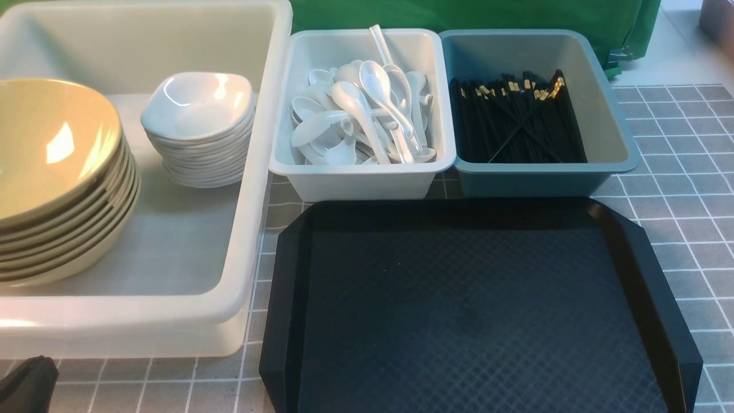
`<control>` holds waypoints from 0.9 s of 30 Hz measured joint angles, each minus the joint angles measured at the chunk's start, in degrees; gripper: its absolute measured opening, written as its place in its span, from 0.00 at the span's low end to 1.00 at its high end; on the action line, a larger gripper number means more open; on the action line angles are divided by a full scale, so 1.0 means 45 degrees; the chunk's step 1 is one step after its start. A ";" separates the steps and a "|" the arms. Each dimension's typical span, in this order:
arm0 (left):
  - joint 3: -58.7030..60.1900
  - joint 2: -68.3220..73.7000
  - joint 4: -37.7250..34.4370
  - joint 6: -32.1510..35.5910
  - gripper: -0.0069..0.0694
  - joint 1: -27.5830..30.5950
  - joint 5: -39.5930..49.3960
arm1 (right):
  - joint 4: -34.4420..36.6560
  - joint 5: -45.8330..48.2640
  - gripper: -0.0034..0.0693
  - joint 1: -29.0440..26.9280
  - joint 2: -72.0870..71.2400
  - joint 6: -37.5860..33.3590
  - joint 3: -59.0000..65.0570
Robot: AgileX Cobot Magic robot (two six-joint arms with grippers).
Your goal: On grey table put chopsticks spoon bowls plates into blue grey white boxes.
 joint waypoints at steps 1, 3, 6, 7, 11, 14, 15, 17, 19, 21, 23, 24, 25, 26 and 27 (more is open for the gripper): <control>0.0000 0.0000 0.0000 0.0000 0.08 0.0000 0.0000 | 0.0000 0.0000 0.18 0.0000 0.0000 0.0000 0.0000; 0.0000 0.0000 0.0000 0.0000 0.08 0.0000 0.0000 | 0.0000 0.0000 0.18 0.0000 0.0000 0.0000 0.0000; 0.0000 0.0000 0.0000 0.0000 0.08 0.0000 0.0000 | 0.0000 0.0000 0.18 0.0000 0.0000 0.0000 0.0000; 0.0000 0.0000 0.0000 0.0000 0.08 0.0000 0.0000 | 0.0000 0.0011 0.18 0.0000 0.0000 0.0000 0.0000; 0.0000 0.0000 0.0000 0.0000 0.08 0.0000 0.0000 | 0.0000 0.0010 0.18 0.0000 0.0000 0.0000 0.0000; 0.0000 0.0000 0.0000 0.0000 0.08 0.0000 0.0000 | 0.0000 0.0010 0.18 0.0000 0.0000 0.0000 0.0000; 0.0000 0.0000 0.0000 0.0000 0.08 0.0000 0.0000 | 0.0000 0.0010 0.18 0.0000 0.0000 0.0000 0.0000; 0.0000 0.0000 0.0000 0.0000 0.08 0.0000 0.0000 | 0.0000 0.0010 0.19 0.0000 0.0000 0.0000 0.0000; 0.0000 0.0000 0.0000 0.0000 0.08 0.0000 0.0000 | 0.0000 0.0010 0.19 0.0000 0.0000 0.0000 0.0000; 0.0000 0.0000 0.0000 0.0000 0.08 0.0000 0.0000 | 0.0000 0.0010 0.19 0.0000 0.0000 0.0000 0.0000; 0.0000 0.0000 0.0000 0.0000 0.08 0.0000 0.0000 | 0.0000 0.0010 0.20 0.0000 0.0000 0.0000 0.0000; 0.0000 0.0000 0.0000 0.0000 0.08 0.0000 0.0000 | 0.0000 0.0010 0.20 0.0000 0.0000 0.0000 0.0000; 0.0000 0.0000 0.0000 0.0000 0.08 0.0000 0.0000 | 0.0000 0.0010 0.20 0.0000 0.0000 0.0000 0.0000; 0.0000 0.0000 0.0000 0.0000 0.08 0.0000 0.0000 | 0.0000 0.0010 0.20 0.0000 0.0000 0.0000 0.0000; 0.0000 0.0000 0.0000 0.0000 0.08 0.0000 0.0000 | 0.0000 0.0010 0.20 0.0000 0.0000 0.0000 0.0000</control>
